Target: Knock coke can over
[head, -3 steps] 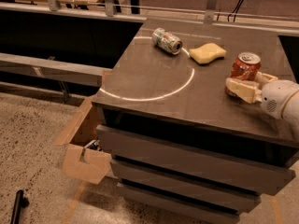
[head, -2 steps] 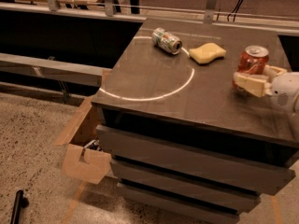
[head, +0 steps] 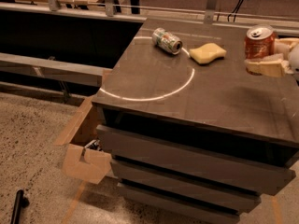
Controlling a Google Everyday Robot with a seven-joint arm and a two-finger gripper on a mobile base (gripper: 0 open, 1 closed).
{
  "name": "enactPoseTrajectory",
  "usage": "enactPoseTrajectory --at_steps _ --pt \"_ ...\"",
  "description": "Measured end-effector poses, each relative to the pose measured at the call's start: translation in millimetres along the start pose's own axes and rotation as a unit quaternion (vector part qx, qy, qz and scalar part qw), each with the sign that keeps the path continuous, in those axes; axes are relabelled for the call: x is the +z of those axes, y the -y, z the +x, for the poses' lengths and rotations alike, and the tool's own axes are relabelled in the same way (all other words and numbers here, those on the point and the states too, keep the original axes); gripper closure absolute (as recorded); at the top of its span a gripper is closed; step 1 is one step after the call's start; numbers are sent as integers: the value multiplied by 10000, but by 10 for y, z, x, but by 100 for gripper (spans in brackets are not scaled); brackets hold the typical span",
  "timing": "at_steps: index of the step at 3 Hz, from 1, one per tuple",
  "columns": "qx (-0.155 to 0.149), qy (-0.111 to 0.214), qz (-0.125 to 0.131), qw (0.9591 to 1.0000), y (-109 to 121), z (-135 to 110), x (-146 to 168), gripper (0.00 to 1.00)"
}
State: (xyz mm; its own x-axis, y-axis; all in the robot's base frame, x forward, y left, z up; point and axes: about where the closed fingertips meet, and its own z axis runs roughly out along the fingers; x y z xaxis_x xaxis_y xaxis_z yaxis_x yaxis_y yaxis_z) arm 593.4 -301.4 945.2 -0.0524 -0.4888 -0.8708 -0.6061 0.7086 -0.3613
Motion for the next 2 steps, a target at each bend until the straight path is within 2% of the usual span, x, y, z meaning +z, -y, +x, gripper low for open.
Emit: enactPoseTrajectory --at_steps 1,2 --pt "-1585 -488 -373 9855 -83 -208 9 100" --pt "-3065 -715 -441 9482 -205 -418 -7 100"
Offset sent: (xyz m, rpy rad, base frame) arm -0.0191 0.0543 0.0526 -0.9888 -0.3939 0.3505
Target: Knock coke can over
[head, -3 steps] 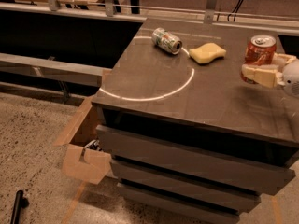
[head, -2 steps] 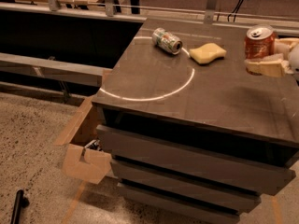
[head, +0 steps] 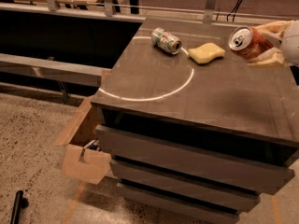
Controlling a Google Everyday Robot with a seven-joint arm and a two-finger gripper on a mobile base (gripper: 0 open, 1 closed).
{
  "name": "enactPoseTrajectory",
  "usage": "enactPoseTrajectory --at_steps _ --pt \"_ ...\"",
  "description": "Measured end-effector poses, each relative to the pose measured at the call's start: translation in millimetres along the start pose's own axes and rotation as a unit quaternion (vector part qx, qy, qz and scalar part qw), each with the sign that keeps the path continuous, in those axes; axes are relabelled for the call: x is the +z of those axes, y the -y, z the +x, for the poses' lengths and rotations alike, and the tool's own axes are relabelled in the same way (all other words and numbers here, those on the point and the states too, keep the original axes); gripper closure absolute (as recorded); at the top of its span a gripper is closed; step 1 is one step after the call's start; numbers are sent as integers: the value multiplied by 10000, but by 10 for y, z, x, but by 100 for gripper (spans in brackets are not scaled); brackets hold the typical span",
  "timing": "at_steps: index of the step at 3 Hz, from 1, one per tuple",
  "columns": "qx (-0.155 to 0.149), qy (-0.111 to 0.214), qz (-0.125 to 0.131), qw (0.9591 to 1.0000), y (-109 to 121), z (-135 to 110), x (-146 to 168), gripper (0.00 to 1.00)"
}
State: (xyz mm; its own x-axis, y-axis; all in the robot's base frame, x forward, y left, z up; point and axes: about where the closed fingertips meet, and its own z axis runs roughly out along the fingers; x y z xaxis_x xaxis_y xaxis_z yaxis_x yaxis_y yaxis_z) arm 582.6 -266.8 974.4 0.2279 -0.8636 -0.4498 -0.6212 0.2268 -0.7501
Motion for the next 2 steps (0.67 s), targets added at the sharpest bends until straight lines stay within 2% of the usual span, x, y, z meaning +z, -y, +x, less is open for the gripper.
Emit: enactPoseTrajectory --at_steps 1,2 --pt "-1162 -1 1 9932 -11 -231 -21 100" --pt "-2240 222 -275 9740 -137 -479 31 100"
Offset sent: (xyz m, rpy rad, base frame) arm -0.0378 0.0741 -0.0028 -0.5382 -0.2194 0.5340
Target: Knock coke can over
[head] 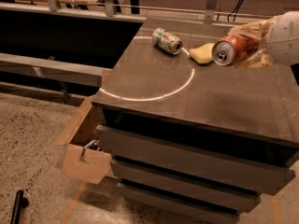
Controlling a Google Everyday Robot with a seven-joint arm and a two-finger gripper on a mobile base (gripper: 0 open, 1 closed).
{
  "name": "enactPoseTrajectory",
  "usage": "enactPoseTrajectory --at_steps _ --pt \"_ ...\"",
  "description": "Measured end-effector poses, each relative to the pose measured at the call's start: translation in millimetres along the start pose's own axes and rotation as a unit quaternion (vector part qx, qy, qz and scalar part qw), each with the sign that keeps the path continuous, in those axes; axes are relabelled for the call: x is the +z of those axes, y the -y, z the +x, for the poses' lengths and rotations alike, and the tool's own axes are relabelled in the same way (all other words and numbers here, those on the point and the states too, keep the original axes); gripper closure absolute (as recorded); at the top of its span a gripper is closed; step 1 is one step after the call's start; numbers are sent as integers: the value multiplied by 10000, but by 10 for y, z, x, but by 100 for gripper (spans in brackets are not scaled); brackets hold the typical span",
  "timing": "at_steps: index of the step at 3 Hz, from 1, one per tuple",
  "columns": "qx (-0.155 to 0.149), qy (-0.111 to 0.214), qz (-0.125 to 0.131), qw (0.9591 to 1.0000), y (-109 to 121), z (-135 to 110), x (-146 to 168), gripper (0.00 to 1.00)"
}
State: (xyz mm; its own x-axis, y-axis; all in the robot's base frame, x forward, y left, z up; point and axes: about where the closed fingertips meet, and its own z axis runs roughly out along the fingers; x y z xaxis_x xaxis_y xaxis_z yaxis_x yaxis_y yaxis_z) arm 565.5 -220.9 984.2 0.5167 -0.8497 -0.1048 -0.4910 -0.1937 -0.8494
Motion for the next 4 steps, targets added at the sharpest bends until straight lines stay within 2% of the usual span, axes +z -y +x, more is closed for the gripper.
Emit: enactPoseTrajectory --at_steps 1,2,3,4 --pt "-844 304 -520 9946 -163 -258 135 100" --pt "-1409 534 -1144 9819 -379 -424 305 100" --pt "-1647 418 -1684 9710 -549 -470 489 100" --pt "-1604 53 -2084 9648 -656 -445 644 100"
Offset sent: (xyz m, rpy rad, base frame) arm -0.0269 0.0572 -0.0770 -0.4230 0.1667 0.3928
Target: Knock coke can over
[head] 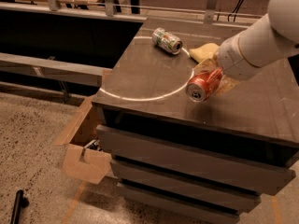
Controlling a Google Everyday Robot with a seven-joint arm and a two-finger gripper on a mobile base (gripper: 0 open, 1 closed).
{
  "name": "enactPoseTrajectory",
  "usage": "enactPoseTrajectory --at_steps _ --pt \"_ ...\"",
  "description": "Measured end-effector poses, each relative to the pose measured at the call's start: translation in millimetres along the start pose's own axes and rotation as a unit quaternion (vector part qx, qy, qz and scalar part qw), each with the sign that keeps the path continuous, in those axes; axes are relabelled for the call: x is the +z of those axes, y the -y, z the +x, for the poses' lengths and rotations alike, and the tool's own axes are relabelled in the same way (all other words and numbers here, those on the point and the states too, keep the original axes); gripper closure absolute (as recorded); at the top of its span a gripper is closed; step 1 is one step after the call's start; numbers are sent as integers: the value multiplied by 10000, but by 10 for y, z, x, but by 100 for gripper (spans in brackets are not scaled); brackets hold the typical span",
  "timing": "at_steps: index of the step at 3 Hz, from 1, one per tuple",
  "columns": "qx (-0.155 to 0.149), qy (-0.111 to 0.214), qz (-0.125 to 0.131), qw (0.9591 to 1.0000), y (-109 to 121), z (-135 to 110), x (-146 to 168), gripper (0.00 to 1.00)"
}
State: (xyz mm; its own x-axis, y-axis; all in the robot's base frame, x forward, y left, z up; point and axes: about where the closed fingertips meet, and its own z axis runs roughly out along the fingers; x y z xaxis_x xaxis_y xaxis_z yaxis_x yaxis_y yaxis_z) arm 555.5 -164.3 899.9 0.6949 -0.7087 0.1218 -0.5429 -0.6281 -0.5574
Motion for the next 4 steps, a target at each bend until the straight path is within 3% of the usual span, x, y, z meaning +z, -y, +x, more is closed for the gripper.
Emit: enactPoseTrajectory --at_steps 2,3,4 --pt "59 -424 -623 9971 -104 -15 295 100" --pt "53 -496 -651 9966 -113 -31 327 100" --pt "90 -510 -626 9967 -114 -41 341 83"
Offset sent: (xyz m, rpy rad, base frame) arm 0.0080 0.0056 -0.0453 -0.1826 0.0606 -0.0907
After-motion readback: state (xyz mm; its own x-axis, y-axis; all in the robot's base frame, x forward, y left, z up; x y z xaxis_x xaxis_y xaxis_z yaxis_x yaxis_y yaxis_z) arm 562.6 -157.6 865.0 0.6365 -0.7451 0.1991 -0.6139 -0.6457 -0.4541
